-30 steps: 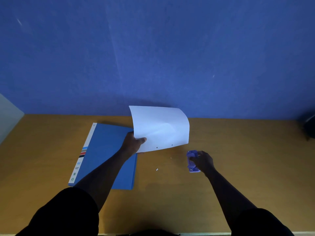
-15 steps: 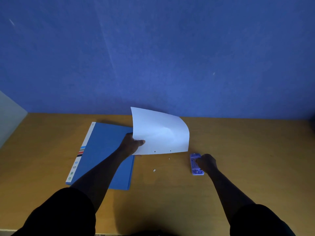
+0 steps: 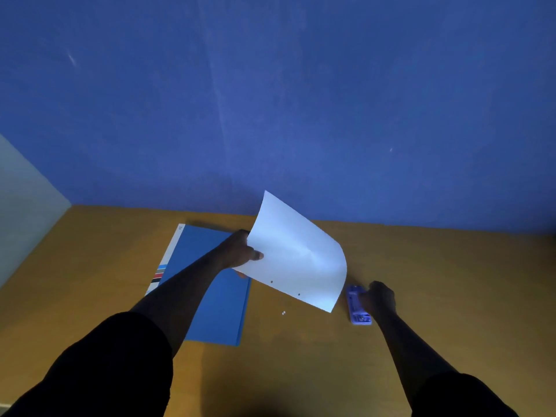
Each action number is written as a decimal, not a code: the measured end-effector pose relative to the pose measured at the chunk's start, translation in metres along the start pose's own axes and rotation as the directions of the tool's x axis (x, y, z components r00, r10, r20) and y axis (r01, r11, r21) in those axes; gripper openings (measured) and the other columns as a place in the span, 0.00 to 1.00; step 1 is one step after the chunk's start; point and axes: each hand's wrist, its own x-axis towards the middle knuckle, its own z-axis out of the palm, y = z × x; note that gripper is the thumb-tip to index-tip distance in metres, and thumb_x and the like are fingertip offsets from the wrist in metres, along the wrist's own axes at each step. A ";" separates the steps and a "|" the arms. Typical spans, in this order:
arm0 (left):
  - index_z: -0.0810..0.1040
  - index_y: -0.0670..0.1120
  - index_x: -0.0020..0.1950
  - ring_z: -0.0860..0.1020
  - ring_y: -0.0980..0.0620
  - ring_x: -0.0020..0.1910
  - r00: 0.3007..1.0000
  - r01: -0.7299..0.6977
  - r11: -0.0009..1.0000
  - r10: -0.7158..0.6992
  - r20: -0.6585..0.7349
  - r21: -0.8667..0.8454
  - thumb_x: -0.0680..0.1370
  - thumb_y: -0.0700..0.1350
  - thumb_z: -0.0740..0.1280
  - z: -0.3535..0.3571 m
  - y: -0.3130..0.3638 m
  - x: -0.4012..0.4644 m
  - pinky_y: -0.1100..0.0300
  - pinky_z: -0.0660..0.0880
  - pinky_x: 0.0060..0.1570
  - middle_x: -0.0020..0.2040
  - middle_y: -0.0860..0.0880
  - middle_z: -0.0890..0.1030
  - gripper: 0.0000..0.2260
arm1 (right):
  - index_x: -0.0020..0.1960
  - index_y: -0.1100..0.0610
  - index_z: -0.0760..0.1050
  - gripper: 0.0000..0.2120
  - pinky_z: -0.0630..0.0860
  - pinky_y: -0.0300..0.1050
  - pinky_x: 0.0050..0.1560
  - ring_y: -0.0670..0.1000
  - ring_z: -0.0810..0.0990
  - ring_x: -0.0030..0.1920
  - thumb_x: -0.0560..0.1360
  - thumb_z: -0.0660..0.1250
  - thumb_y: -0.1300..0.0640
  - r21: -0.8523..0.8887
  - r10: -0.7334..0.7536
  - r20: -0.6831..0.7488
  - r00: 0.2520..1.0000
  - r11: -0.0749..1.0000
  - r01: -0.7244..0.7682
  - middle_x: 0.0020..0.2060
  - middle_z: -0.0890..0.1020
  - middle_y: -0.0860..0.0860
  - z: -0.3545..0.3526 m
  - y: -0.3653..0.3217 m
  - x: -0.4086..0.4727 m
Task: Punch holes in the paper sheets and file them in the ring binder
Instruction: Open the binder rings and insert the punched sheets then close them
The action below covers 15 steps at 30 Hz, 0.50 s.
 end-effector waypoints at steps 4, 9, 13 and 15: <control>0.70 0.45 0.67 0.80 0.41 0.54 0.996 -0.082 0.982 0.074 0.055 0.168 0.76 0.45 0.71 -0.014 0.001 -0.003 0.46 0.83 0.41 0.61 0.47 0.77 0.22 | 0.64 0.56 0.75 0.18 0.74 0.52 0.60 0.59 0.78 0.61 0.78 0.63 0.49 0.158 -0.213 -0.238 0.948 0.954 0.254 0.60 0.80 0.56 -0.030 -0.037 -0.011; 0.69 0.44 0.69 0.78 0.42 0.57 0.985 -0.160 0.943 0.134 0.105 0.293 0.76 0.46 0.71 -0.026 0.004 -0.007 0.49 0.83 0.41 0.65 0.45 0.75 0.24 | 0.67 0.49 0.72 0.21 0.73 0.45 0.64 0.45 0.78 0.62 0.75 0.70 0.50 0.526 -0.602 0.028 0.798 0.688 0.500 0.60 0.80 0.48 -0.067 -0.091 -0.034; 0.69 0.47 0.70 0.77 0.42 0.60 0.975 -0.201 0.919 0.155 0.158 0.338 0.77 0.46 0.70 -0.029 0.005 -0.010 0.50 0.83 0.44 0.67 0.47 0.74 0.23 | 0.67 0.54 0.72 0.22 0.74 0.44 0.63 0.48 0.78 0.62 0.75 0.72 0.57 0.580 -0.701 0.136 0.700 0.629 0.517 0.61 0.80 0.50 -0.078 -0.110 -0.042; 0.68 0.47 0.71 0.77 0.42 0.62 0.972 -0.216 0.901 0.161 0.173 0.377 0.77 0.46 0.69 -0.032 0.003 -0.009 0.50 0.83 0.46 0.69 0.48 0.73 0.24 | 0.64 0.55 0.75 0.19 0.74 0.44 0.62 0.48 0.80 0.60 0.74 0.73 0.57 0.581 -0.707 0.139 0.693 0.625 0.521 0.59 0.82 0.48 -0.083 -0.114 -0.046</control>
